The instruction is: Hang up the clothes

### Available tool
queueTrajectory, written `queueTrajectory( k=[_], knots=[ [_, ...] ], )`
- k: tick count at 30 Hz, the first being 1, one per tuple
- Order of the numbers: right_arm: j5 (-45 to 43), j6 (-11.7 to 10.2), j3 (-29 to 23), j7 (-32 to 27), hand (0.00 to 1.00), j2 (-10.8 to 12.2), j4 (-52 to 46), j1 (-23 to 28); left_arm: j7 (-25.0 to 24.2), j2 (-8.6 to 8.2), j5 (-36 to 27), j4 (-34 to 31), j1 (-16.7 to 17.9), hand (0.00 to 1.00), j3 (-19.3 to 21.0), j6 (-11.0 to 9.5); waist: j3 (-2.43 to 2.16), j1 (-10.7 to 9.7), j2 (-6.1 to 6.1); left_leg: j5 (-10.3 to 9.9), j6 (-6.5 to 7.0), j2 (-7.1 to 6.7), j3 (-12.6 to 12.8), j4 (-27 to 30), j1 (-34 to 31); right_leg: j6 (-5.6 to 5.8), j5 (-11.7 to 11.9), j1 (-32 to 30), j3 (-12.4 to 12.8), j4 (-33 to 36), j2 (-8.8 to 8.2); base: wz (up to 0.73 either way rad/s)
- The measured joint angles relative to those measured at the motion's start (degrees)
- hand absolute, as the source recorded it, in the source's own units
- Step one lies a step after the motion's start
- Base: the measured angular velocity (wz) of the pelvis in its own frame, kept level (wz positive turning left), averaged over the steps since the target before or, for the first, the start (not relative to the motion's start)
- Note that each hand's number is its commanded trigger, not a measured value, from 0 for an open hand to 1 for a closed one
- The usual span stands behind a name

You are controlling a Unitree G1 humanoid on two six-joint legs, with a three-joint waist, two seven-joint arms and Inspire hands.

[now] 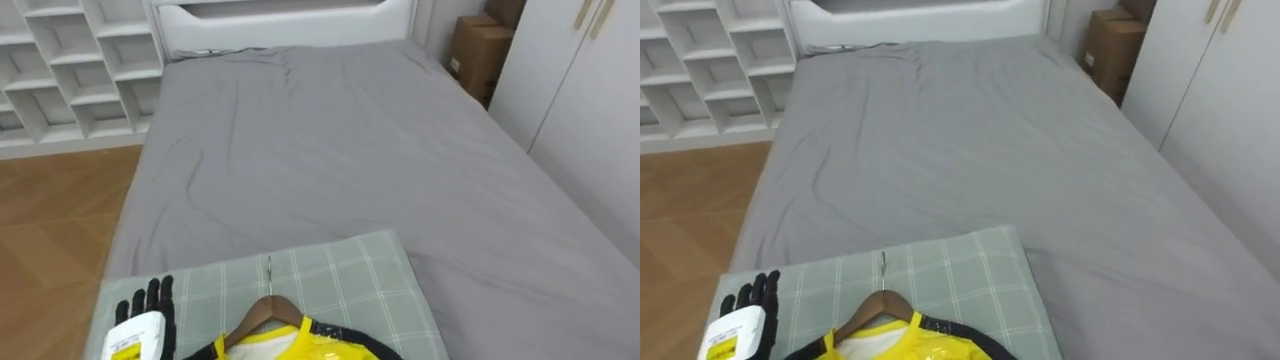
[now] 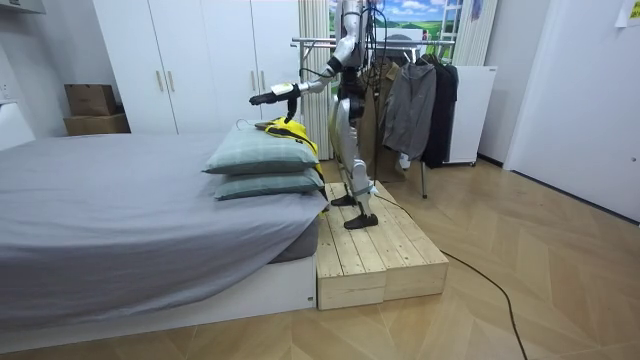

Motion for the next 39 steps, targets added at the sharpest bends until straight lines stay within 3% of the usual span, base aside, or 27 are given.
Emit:
queueTrajectory(
  k=[9,13,20,22,29,33,36,39],
  knots=[
    [-2.39,2.46,0.22,-1.29,0.0,0.0,0.67,0.19,-1.67,-0.02,0.38,1.93,-3.67,0.0,-1.14,2.23,0.07,-1.97,-0.08,0.06,0.04,0.08,1.65,0.16,-1.41,0.03,0.34,-2.26,1.55,0.93,0.1,-0.1],
    [-2.57,2.56,1.78,-1.58,0.0,0.0,0.91,-1.24,-2.47,-0.1,-0.27,7.05,-6.46,0.0,-2.65,2.26,0.28,-3.43,0.35,0.1,0.11,0.13,1.75,0.85,-3.09,0.09,0.51,-3.83,1.75,1.43,0.12,-0.01],
    [-2.74,3.0,2.01,-1.63,0.0,-0.01,0.96,-4.56,-3.85,-0.43,-1.04,11.67,-10.33,0.0,-2.66,1.7,0.72,-3.83,0.3,0.22,0.29,0.13,1.95,2.09,-6.08,0.08,0.51,-7.71,2.23,3.61,0.05,-0.02],
    [-2.73,2.93,2.24,-1.57,0.0,0.02,1.3,-6.11,-4.0,-0.32,-1.9,14.74,-11.7,0.0,-2.62,1.11,0.82,-3.93,0.01,0.33,0.46,0.02,1.89,2.43,-7.15,0.08,0.51,-8.71,2.15,3.96,-0.09,0.0],
    [-2.77,3.11,2.22,0.08,0.0,0.1,1.43,-8.23,-6.39,-0.26,-2.5,16.06,-12.35,0.0,-1.85,1.1,1.02,-3.65,-0.84,0.52,0.56,0.02,1.78,4.15,-11.03,0.08,0.51,-12.89,1.89,6.03,-0.32,0.0],
    [-2.24,3.29,2.24,0.02,0.0,0.29,1.45,-8.56,-8.92,-0.26,-2.51,17.04,-13.4,0.0,-2.02,1.28,1.22,-3.06,-2.14,0.55,0.58,0.0,1.85,4.83,-12.05,0.06,0.5,-13.85,1.86,6.42,-0.4,0.0],
    [-2.19,3.67,2.3,-0.55,0.0,0.31,2.17,-8.86,-10.99,-0.32,-2.52,18.04,-13.63,0.0,-2.16,2.11,0.74,-2.84,-2.99,0.56,0.6,0.02,1.96,4.94,-12.03,0.02,0.52,-13.7,2.04,6.05,-0.36,0.0],
    [-2.18,3.7,2.43,-1.11,0.0,0.35,2.4,-8.83,-13.46,-0.48,-2.59,18.5,-13.59,0.0,-2.13,2.87,0.66,-2.5,-3.33,0.56,0.6,0.04,1.96,5.04,-12.06,-0.01,0.63,-13.65,2.12,5.95,-0.35,0.0]
  ],
)
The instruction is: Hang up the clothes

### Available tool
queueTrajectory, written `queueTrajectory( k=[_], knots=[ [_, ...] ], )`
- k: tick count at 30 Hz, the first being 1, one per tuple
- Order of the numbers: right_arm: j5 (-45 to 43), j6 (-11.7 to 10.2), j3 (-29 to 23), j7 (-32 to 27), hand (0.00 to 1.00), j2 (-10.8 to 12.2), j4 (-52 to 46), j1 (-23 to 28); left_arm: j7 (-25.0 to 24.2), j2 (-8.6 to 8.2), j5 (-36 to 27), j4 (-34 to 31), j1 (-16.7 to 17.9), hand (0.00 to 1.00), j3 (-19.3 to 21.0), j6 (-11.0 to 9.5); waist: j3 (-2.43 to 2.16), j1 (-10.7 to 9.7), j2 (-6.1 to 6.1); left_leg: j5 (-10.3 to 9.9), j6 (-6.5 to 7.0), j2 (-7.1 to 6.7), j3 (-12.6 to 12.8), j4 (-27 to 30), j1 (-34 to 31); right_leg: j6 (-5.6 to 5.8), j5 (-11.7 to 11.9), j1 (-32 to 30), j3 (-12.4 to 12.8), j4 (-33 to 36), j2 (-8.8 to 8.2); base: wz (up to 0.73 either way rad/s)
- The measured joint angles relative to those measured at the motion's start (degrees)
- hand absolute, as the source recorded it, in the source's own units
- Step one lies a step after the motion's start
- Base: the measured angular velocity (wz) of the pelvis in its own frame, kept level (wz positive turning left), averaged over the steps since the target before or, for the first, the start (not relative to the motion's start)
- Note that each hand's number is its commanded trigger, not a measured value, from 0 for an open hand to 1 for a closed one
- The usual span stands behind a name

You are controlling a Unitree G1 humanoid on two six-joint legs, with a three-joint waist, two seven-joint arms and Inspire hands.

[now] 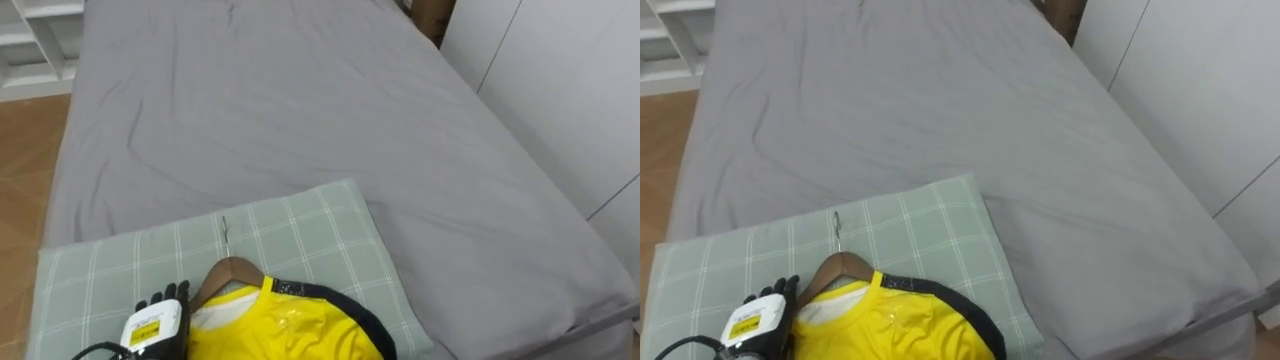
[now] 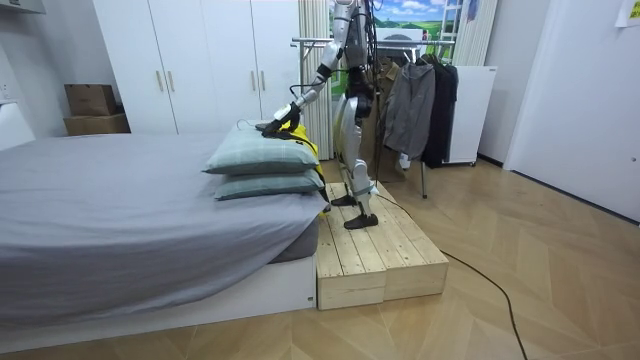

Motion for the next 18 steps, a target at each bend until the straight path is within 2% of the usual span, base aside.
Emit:
queueTrajectory(
  k=[6,11,15,18],
  knots=[
    [-0.2,1.1,1.56,-1.14,0.0,0.03,0.02,-0.05,-2.3,-0.72,-1.04,0.63,-0.12,0.0,0.11,0.6,0.04,1.34,-0.22,0.01,0.01,0.01,-0.03,-0.04,-0.02,0.0,0.0,-0.03,-0.07,0.07,0.0,0.0],
    [-0.29,1.21,1.58,-1.24,0.0,0.03,-0.02,0.01,-3.21,-0.71,-1.04,0.75,-0.58,0.0,0.22,0.7,-0.2,2.0,-1.05,0.01,0.01,0.01,-0.03,0.02,-0.03,0.0,0.0,0.0,-0.07,0.05,0.0,0.0],
    [-0.06,1.39,1.6,-1.26,0.0,0.03,-0.03,-0.01,-3.35,-0.65,-1.23,1.87,-1.73,0.0,0.2,0.71,-0.12,2.73,-1.89,0.01,0.01,0.01,-0.03,0.05,-0.03,-0.01,0.0,0.05,-0.11,-0.01,0.0,0.0],
    [-0.06,1.72,1.62,-1.26,0.0,0.03,-0.03,-0.02,-3.35,-0.64,-1.24,1.97,-1.74,0.0,0.2,0.72,-0.15,2.75,-1.98,0.01,0.01,0.01,-0.03,0.05,-0.03,-0.01,0.0,0.1,-0.12,-0.06,0.0,0.0]
  ],
)
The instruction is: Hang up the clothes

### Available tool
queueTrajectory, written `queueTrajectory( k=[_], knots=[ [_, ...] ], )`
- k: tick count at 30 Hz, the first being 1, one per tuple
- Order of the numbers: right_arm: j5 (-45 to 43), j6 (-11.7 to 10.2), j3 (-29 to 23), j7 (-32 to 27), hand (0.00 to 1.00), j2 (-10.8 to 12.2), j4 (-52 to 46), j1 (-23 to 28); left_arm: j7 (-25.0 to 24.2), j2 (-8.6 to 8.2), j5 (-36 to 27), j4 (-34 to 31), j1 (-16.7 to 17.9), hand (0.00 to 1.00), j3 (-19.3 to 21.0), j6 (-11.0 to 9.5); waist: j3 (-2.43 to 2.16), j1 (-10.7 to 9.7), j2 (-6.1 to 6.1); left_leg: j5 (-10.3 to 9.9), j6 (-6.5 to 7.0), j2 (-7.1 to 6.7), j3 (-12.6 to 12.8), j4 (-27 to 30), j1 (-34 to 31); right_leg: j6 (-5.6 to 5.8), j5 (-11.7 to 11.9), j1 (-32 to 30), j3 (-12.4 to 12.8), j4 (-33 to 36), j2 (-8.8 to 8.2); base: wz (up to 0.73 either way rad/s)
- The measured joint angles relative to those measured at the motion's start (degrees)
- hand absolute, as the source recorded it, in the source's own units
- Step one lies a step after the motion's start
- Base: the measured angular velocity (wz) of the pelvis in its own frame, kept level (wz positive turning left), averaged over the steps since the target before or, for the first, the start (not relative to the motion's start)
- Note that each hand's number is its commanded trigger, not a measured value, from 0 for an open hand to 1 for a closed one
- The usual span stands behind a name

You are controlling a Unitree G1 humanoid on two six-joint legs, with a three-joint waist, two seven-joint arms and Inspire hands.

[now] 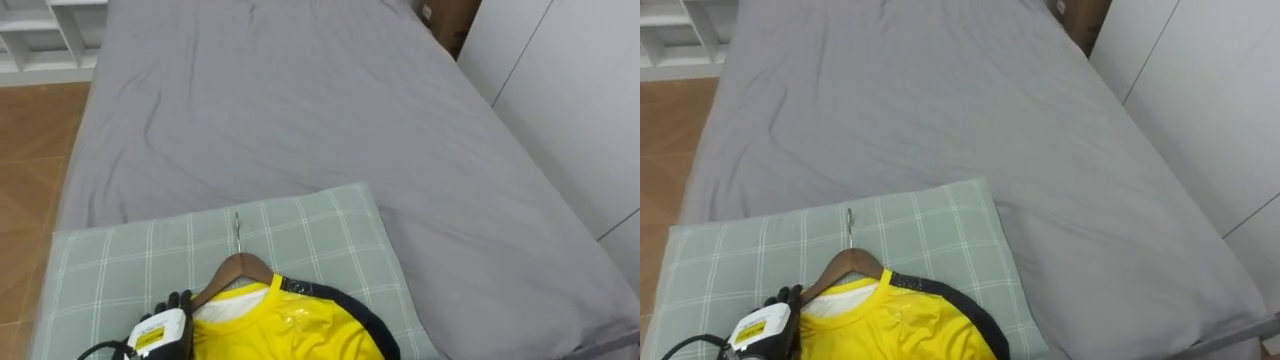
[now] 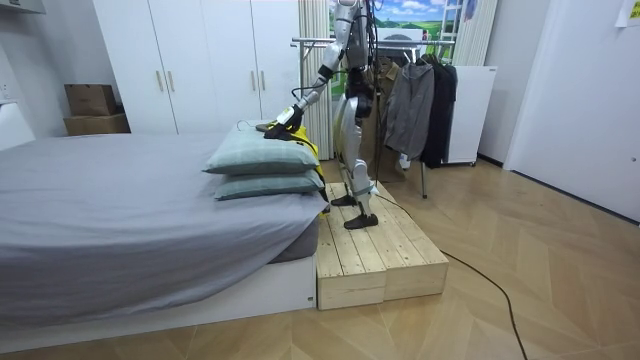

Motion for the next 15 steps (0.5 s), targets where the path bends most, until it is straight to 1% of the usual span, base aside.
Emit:
queueTrajectory(
  k=[4,5,6,7,11,15],
  knots=[
    [0.24,0.35,0.26,0.0,0.0,0.01,0.07,-0.02,-0.01,0.02,-0.99,0.63,-0.44,0.0,0.0,0.0,0.01,0.03,0.02,0.0,0.0,0.01,0.0,-0.02,-0.06,0.0,0.0,-0.06,0.0,-0.07,0.01,0.0],
    [0.24,0.31,0.74,0.0,0.0,0.01,0.07,-0.04,-0.02,0.01,-1.06,0.9,-0.59,0.53,-0.01,-0.02,0.01,0.03,0.02,0.0,0.0,0.02,0.0,-0.02,-0.07,0.0,0.0,-0.06,0.0,-0.08,0.01,0.0],
    [0.24,0.28,1.01,0.0,0.0,0.01,0.06,-0.05,-0.02,0.01,-1.1,0.98,-0.64,0.68,-0.02,-0.02,0.01,0.03,0.02,0.0,0.0,0.01,0.0,-0.01,-0.07,0.0,0.0,-0.06,0.0,-0.08,0.01,0.0],
    [0.24,0.25,1.22,0.0,0.0,0.02,0.06,-0.06,-0.02,0.01,-1.23,1.02,-0.67,1.0,-0.03,-0.04,0.01,0.03,0.02,0.0,0.0,0.01,0.0,-0.01,-0.07,0.0,0.0,-0.06,0.0,-0.09,0.01,0.0],
    [0.23,0.24,2.14,0.0,0.0,0.02,0.07,-0.01,0.0,0.06,-2.14,1.03,-0.77,1.0,0.0,-0.06,0.01,0.05,0.04,0.0,0.0,0.02,0.0,-0.01,-0.1,-0.03,0.03,-0.05,0.0,-0.15,0.02,0.0],
    [0.27,0.26,2.74,0.0,0.0,0.01,0.07,-0.01,0.58,1.05,-3.42,0.98,-2.22,1.0,0.04,-0.07,0.0,0.18,0.07,0.0,0.0,0.02,0.01,-0.02,-0.11,-0.05,0.05,-0.06,0.02,-0.11,0.02,0.0]
  ],
)
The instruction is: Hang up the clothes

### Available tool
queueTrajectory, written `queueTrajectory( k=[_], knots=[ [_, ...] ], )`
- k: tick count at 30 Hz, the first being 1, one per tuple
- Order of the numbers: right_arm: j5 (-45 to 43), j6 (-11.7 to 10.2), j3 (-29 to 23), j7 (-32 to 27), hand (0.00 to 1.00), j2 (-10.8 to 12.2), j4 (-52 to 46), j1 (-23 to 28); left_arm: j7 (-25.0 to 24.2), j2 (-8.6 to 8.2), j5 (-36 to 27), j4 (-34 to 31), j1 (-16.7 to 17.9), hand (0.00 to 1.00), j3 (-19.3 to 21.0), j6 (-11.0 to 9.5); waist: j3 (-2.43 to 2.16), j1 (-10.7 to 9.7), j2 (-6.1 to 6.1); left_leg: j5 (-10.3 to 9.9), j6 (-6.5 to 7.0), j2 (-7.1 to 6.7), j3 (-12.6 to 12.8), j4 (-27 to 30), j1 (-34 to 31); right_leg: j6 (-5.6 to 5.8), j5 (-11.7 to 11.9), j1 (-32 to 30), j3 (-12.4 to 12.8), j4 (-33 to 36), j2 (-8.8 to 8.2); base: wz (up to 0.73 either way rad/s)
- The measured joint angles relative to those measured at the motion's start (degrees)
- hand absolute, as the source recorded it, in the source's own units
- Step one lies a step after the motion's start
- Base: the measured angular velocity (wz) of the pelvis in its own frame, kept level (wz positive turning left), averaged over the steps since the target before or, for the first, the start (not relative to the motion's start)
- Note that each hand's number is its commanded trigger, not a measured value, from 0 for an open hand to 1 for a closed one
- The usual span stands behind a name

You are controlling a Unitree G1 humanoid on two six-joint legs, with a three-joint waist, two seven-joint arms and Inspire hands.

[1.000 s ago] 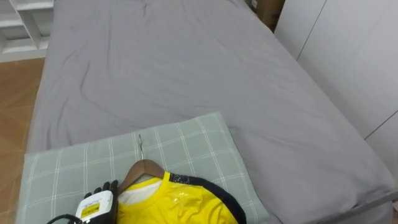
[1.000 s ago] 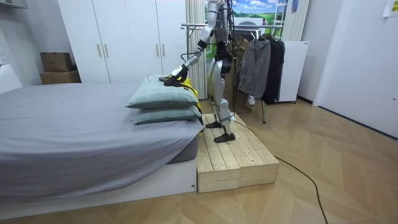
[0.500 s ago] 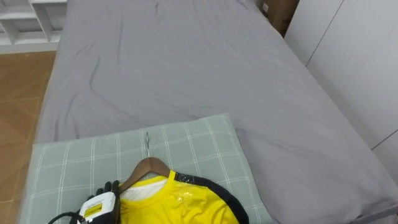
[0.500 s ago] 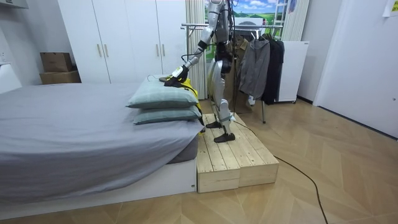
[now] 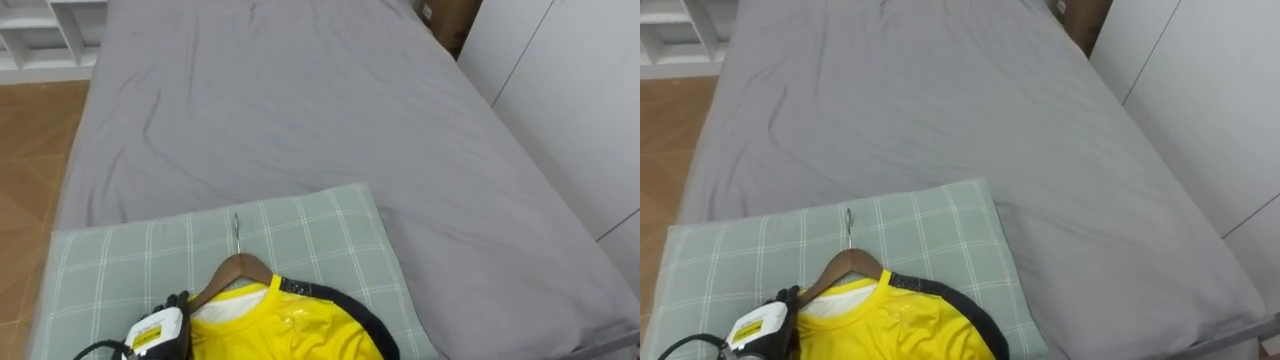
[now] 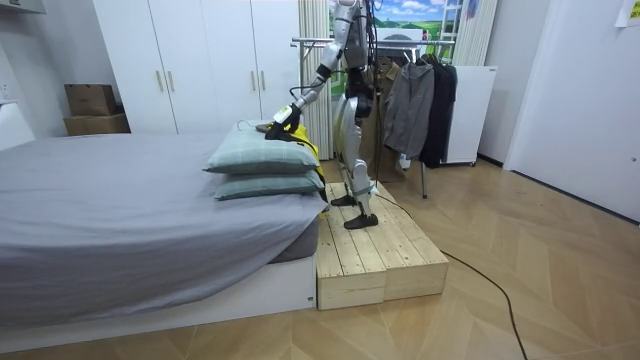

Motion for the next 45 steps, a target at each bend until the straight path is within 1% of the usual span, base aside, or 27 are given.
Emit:
queueTrajectory(
  k=[3,6,11,13,15,18,20,36,40,44,45],
  knots=[
    [-0.03,-0.04,1.2,0.02,0.0,-0.02,-0.01,0.05,0.06,0.85,-1.21,0.0,-1.41,1.0,1.19,0.0,-0.16,0.63,0.26,0.0,0.0,0.03,0.11,-0.05,0.18,0.0,0.03,0.11,0.06,-0.04,0.03,0.0],
    [-0.35,-0.04,1.67,0.17,0.0,-0.02,0.0,0.17,0.08,1.21,-3.5,0.02,-1.92,1.0,2.21,-0.01,-0.21,0.75,0.39,0.0,0.0,0.1,0.18,-0.09,0.31,-0.03,0.05,0.27,-0.08,-0.03,0.05,0.01],
    [-0.52,-0.41,1.59,0.16,0.0,-0.02,0.03,0.16,0.14,1.62,-5.59,-0.28,-1.9,1.0,3.42,-0.13,-0.12,0.75,0.55,-0.01,-0.01,0.41,0.19,-0.23,0.36,-0.25,0.21,0.39,-1.09,-0.22,0.11,0.02],
    [-0.38,-0.84,1.55,0.15,0.0,-0.02,0.04,0.19,0.13,1.74,-6.7,-0.23,-1.81,1.0,3.4,-0.39,0.04,0.74,0.82,-0.01,-0.02,0.46,0.19,-0.28,0.39,-0.27,0.22,0.45,-1.08,-0.23,0.18,0.0],
    [-0.21,-0.9,1.55,0.16,0.0,-0.02,0.03,0.23,0.16,1.74,-7.69,-0.07,-1.73,1.0,3.42,-0.66,0.16,0.72,1.07,-0.01,-0.02,0.47,0.19,-0.36,0.48,-0.28,0.23,0.56,-1.08,-0.23,0.21,0.0],
    [-0.12,-0.91,1.55,0.18,0.0,-0.02,0.01,0.5,0.13,1.74,-8.86,-0.11,-0.95,1.0,3.38,-1.45,0.08,0.71,1.6,-0.01,-0.03,0.41,0.21,-1.05,1.16,-0.28,0.23,0.9,-1.08,-0.35,0.22,0.0],
    [-0.15,-0.99,1.55,0.2,0.0,-0.02,0.01,0.86,0.04,1.71,-9.04,-0.13,-0.41,1.0,3.41,-1.81,-0.1,0.69,1.93,0.0,-0.04,0.42,0.21,-1.3,1.64,-0.28,0.23,1.22,-1.09,-0.33,0.26,0.0],
    [-0.47,-1.06,1.49,-0.11,0.0,0.05,-0.04,1.25,0.11,1.83,-9.89,-0.41,0.93,1.0,3.46,-2.5,-0.12,-0.08,1.97,0.0,-0.04,0.37,0.34,-1.34,3.15,-0.27,0.23,3.05,-1.06,-1.1,0.24,0.0],
    [-0.45,-1.33,1.42,-0.3,0.0,0.03,-0.08,1.05,0.67,1.82,-10.01,-0.42,1.11,1.0,3.98,-2.96,-0.21,-0.09,2.1,0.0,-0.04,0.35,0.33,-1.46,3.19,-0.27,0.22,3.08,-1.0,-1.11,0.27,0.0],
    [0.59,-1.88,1.41,-0.42,0.0,0.01,-0.36,1.18,1.41,1.72,-13.81,-1.15,1.96,1.0,3.82,-3.61,-0.36,-0.13,2.34,0.0,-0.04,0.35,0.28,-1.47,3.43,-0.27,0.22,3.47,-1.02,-1.21,0.3,0.0],
    [1.16,-2.35,1.42,-0.42,0.0,0.0,-0.43,1.3,1.45,1.72,-14.66,-1.35,2.21,1.0,3.72,-3.8,-0.37,-0.15,2.36,0.0,-0.05,0.35,0.21,-1.52,3.83,-0.27,0.23,3.86,-1.02,-1.25,0.3,0.03]
  ],
)
